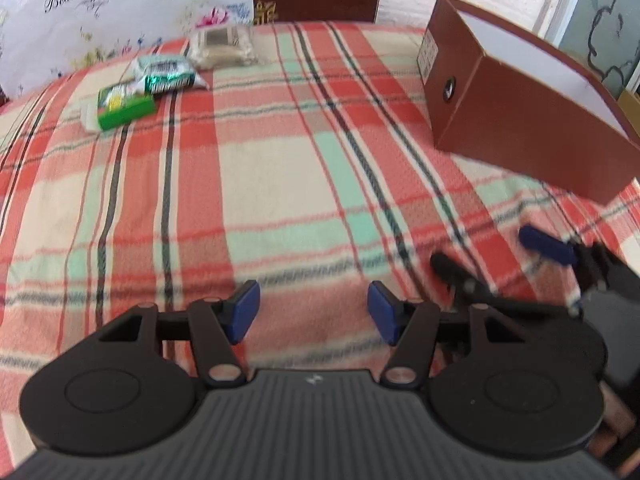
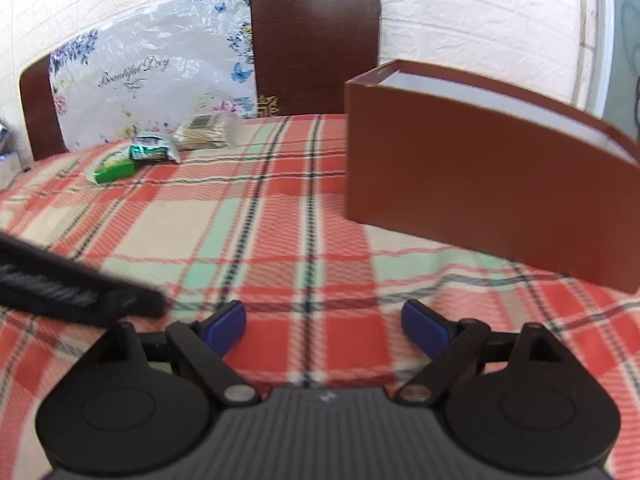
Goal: Organize objects
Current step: 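Reach for and grasp the green-and-white mint pack with the right tool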
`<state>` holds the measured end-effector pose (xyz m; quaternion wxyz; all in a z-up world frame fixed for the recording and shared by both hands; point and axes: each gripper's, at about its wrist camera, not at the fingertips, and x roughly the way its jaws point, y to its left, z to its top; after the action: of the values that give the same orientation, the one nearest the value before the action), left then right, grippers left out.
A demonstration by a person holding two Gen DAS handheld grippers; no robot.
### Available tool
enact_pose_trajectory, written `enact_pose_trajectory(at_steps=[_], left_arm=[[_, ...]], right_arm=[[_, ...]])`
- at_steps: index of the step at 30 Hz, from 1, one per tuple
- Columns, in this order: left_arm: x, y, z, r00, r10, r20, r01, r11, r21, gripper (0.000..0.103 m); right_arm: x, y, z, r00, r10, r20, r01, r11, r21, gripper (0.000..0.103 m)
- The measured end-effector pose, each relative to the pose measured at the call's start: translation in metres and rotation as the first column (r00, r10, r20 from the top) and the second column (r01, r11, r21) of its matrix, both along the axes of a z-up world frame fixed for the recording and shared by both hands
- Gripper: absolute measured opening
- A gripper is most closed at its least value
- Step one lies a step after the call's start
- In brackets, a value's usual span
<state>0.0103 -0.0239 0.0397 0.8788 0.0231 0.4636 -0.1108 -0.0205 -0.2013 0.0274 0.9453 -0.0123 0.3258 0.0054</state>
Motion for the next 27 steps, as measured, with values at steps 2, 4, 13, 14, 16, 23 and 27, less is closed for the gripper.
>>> enact_pose_trajectory(at_steps=[2, 4, 13, 14, 16, 23, 27], left_arm=[[-0.012, 0.0, -0.003, 1.0, -0.007, -0.022, 0.007, 1.0, 0.027, 0.062], [-0.022, -0.001, -0.005, 0.999, -0.017, -0.036, 0.019, 0.998, 0.055, 0.065], [-0.027, 0.003, -0.004, 0.993, -0.043, -0.111, 0.047, 0.998, 0.036, 0.069], [-0.028, 0.002, -0.004, 0.992, -0.052, -0.113, 0.056, 0.998, 0.031, 0.069], [-0.029, 0.001, -0.004, 0.992, -0.06, -0.114, 0.063, 0.998, 0.025, 0.069], [-0.03, 0.002, -0.005, 0.992, -0.055, -0.115, 0.057, 0.998, 0.02, 0.07], [-0.03, 0.003, -0.005, 0.992, -0.053, -0.114, 0.056, 0.998, 0.02, 0.07]], right_arm=[[-0.001, -0.005, -0.001, 1.0, -0.011, 0.002, 0.011, 1.0, 0.013, 0.091], [0.003, -0.007, -0.002, 1.0, -0.017, -0.009, 0.017, 0.999, 0.031, 0.092], [0.004, -0.006, -0.004, 1.0, -0.007, -0.008, 0.007, 1.0, 0.024, 0.095], [0.004, -0.005, -0.004, 1.0, -0.007, -0.008, 0.007, 1.0, 0.023, 0.095], [0.005, -0.005, -0.004, 1.0, -0.005, -0.008, 0.005, 1.0, 0.022, 0.096], [0.005, -0.003, -0.004, 1.0, -0.007, -0.008, 0.007, 1.0, 0.017, 0.097], [0.005, -0.002, -0.005, 1.0, -0.007, -0.008, 0.007, 1.0, 0.015, 0.097]])
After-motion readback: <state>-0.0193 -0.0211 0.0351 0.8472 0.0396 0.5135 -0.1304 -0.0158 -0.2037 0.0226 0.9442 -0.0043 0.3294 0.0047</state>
